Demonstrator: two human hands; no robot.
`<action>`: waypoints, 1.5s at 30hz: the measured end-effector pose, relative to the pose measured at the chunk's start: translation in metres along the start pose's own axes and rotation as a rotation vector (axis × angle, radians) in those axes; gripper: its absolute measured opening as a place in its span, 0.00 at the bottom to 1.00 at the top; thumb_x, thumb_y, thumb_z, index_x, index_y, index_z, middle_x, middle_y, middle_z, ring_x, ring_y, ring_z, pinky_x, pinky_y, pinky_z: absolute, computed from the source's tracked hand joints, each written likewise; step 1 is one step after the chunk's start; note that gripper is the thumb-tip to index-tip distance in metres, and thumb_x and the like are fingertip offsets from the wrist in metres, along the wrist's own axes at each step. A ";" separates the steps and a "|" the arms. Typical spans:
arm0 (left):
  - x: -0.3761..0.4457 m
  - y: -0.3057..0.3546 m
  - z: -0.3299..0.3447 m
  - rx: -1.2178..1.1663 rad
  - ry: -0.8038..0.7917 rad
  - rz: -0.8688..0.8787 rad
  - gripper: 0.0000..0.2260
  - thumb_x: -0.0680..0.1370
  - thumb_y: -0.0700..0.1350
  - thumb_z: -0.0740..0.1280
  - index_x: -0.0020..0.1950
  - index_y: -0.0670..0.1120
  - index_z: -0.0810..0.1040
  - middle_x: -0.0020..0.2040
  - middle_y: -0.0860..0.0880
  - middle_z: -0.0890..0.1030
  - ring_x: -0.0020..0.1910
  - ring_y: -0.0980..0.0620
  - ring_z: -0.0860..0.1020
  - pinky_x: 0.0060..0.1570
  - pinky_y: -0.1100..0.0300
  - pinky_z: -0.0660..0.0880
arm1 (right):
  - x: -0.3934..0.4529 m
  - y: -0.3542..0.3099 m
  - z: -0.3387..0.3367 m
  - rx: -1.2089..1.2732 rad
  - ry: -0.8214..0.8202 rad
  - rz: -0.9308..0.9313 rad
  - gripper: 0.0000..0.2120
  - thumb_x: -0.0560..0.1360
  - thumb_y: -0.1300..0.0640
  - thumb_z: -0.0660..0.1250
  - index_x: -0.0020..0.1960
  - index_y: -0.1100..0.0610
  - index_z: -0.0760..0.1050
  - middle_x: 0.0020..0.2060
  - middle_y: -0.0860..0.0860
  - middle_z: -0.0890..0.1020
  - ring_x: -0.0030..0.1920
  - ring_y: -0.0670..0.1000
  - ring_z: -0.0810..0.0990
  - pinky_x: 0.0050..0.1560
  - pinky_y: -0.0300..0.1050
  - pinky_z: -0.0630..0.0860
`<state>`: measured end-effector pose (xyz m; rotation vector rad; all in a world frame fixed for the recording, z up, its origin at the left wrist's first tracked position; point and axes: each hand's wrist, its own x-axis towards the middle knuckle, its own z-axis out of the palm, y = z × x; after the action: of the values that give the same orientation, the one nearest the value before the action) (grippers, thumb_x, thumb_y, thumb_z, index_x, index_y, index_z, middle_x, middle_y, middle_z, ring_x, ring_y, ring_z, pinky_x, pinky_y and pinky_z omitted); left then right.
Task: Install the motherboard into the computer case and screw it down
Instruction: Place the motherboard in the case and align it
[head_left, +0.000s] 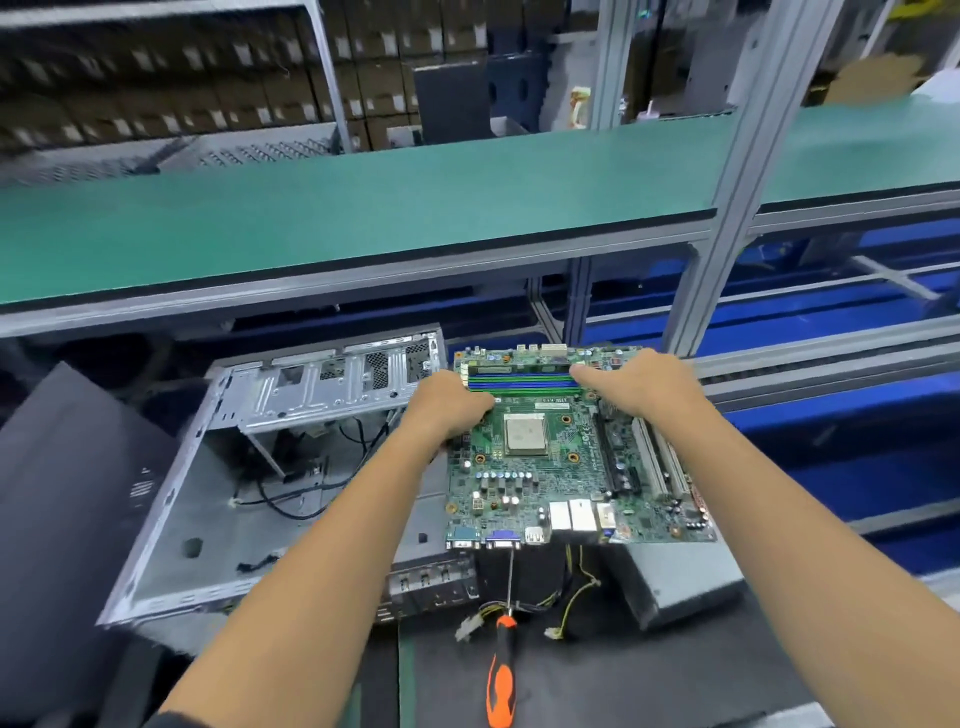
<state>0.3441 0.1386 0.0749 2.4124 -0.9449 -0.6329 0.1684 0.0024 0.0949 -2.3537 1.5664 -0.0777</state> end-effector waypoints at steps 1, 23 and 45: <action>0.000 -0.009 -0.008 -0.002 0.011 -0.010 0.14 0.75 0.50 0.66 0.35 0.44 0.67 0.31 0.49 0.70 0.28 0.52 0.67 0.28 0.62 0.65 | -0.001 -0.011 0.003 0.001 -0.002 -0.015 0.34 0.68 0.26 0.56 0.46 0.58 0.75 0.40 0.53 0.76 0.40 0.55 0.73 0.33 0.43 0.68; -0.022 -0.194 -0.135 0.034 -0.155 -0.398 0.17 0.76 0.54 0.63 0.58 0.44 0.70 0.44 0.45 0.74 0.36 0.44 0.80 0.27 0.57 0.79 | -0.051 -0.219 0.089 -0.027 -0.181 -0.201 0.30 0.68 0.28 0.59 0.33 0.57 0.71 0.29 0.49 0.75 0.29 0.49 0.74 0.25 0.38 0.64; -0.004 -0.244 -0.129 0.211 -0.487 -0.455 0.29 0.79 0.55 0.62 0.75 0.44 0.58 0.70 0.35 0.67 0.28 0.46 0.82 0.27 0.58 0.78 | -0.061 -0.239 0.147 -0.125 -0.513 -0.035 0.48 0.69 0.32 0.63 0.76 0.60 0.49 0.41 0.50 0.74 0.31 0.49 0.71 0.24 0.41 0.64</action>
<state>0.5359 0.3335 0.0377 2.7463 -0.6534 -1.3957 0.3885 0.1749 0.0313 -2.2448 1.3039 0.5847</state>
